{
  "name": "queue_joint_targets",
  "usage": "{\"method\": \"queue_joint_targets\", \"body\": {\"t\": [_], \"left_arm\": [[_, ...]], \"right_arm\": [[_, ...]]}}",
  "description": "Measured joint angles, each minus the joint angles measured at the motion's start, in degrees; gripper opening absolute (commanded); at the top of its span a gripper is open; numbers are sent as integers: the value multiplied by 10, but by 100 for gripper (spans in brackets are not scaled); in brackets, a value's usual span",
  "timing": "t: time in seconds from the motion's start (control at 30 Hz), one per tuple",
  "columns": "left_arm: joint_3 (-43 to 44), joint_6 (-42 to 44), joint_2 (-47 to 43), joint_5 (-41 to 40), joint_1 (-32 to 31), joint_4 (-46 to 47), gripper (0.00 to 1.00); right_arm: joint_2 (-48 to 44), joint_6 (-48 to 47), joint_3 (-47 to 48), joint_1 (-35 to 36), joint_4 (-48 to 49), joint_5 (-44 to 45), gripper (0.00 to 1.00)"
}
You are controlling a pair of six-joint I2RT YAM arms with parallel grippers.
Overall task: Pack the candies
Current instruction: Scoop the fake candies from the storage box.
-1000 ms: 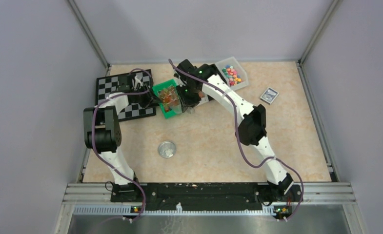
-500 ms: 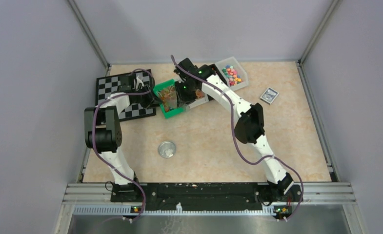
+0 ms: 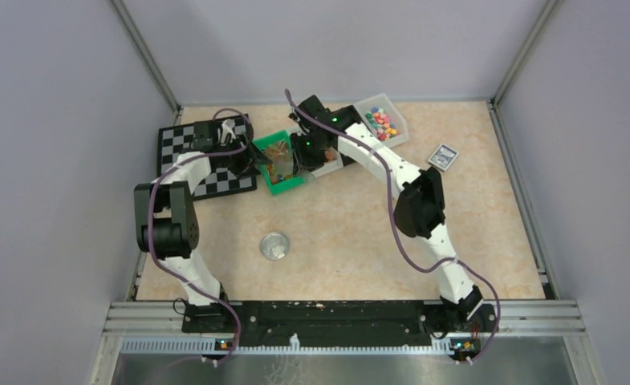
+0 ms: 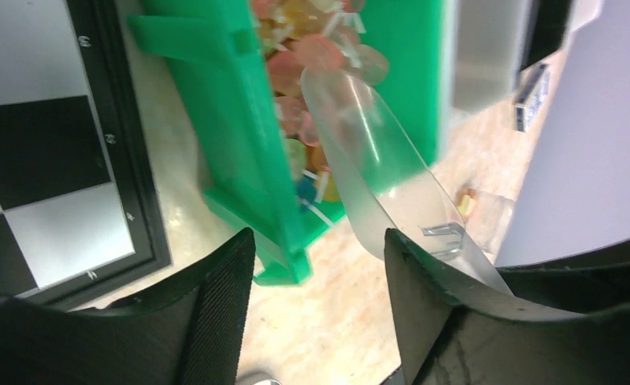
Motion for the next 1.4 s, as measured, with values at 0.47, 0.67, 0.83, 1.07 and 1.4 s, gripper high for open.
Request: {"method": "queue_joint_targets", "body": {"t": [0.47,0.67,0.83,1.07,1.4], "left_arm": [[16,-33,-125,64,-20,7,69],[16,-34,-117,58,-59,-2,54],[14,-54,-117,54,-68,0,42],[0,-71,-117,54,-69,9,16],[-2,-83,-117,61,-67,10,2]], "right_arm": [[-153,-43,-123,-9,44,-28,0],[-214,-57,-207,-4,120,-33,0],[-284,-58,-325,-1,208,-10,0],[-333,-57,-423,2,306,5,0],[-352,-89,-459,2,343,4,4]]}}
